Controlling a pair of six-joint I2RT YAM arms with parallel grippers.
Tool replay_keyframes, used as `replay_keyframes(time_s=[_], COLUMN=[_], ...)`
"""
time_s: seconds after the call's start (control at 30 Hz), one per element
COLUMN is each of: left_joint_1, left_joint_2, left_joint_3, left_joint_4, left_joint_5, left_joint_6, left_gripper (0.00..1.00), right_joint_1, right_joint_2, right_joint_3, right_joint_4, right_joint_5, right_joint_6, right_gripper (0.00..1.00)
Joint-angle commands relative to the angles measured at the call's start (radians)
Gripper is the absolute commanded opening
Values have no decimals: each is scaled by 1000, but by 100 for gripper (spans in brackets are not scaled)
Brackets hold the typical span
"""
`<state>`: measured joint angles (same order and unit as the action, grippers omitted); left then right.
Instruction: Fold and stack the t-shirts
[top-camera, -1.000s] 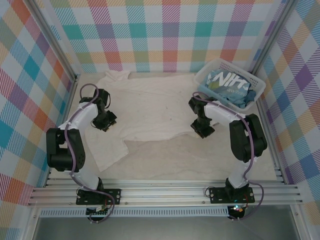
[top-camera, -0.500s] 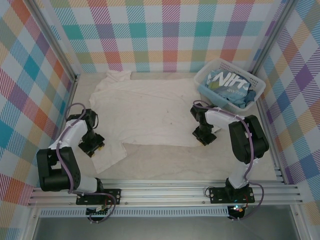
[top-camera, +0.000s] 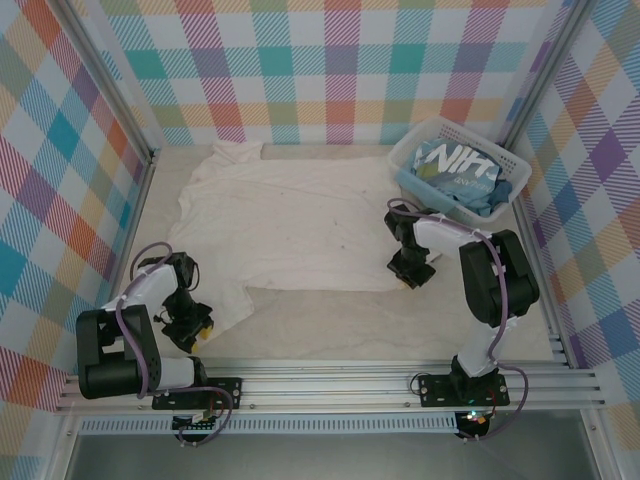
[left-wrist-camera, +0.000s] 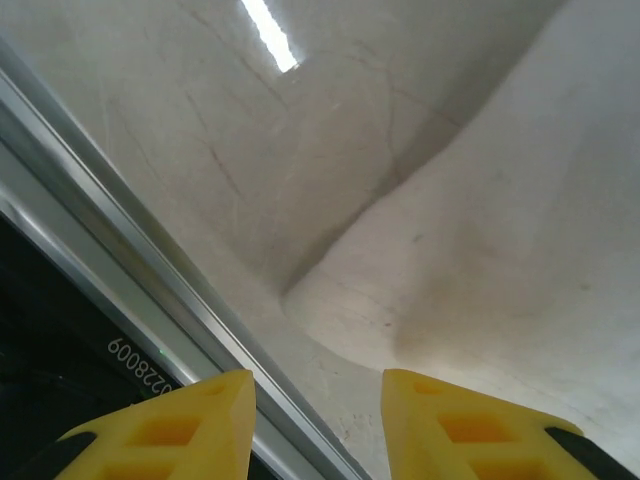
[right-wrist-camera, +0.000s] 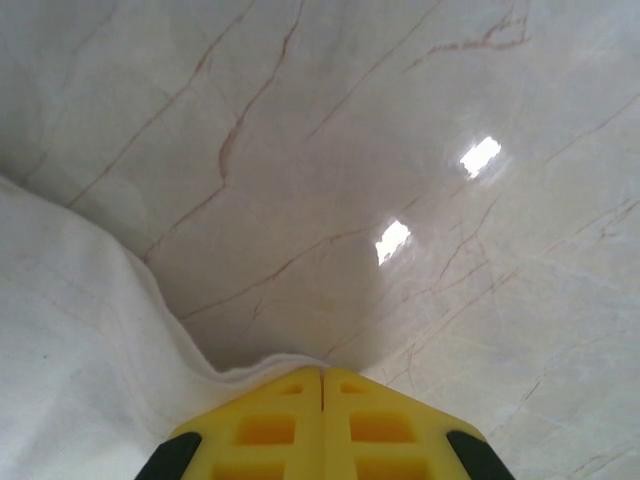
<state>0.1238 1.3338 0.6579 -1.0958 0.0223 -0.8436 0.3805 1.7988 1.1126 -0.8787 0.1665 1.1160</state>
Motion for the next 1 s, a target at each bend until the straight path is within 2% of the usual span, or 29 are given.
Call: replay_keyframes(time_s=[0.0, 0.13, 0.23, 0.37, 0.47, 0.6, 0.8, 0.97], left_joint_1=[-22, -33, -39, -89, -97, -98, -120, -188], left_joint_2=[-12, -14, -6, 37, 76, 84, -111, -341], left_joint_3=[-4, -23, -56, -55, -60, -19, 91, 91], left_joint_4=[16, 51, 136, 162, 199, 201, 4, -179], left_joint_5=[11, -47, -9, 0, -2, -64, -194, -245], left_joint_6=[-77, -109, -120, -156, -160, -145, -190, -378], left_gripper=[38, 37, 35, 31, 21, 2, 0, 0], right_joint_1=[-23, -35, -34, -34, -34, -34, -32, -25], right_joint_2=[25, 24, 29, 25, 25, 18, -26, -69], right_joint_3=[-12, -21, -16, -13, -14, -17, -38, -77], right_joint_4=[14, 34, 37, 34, 34, 33, 8, -9], right_joint_5=[3, -20, -33, -34, -37, -40, -34, -48], right_joint_6=[-39, -49, -54, -53, -50, -47, -41, -45], right_gripper=[0, 0, 0, 0, 0, 0, 0, 0])
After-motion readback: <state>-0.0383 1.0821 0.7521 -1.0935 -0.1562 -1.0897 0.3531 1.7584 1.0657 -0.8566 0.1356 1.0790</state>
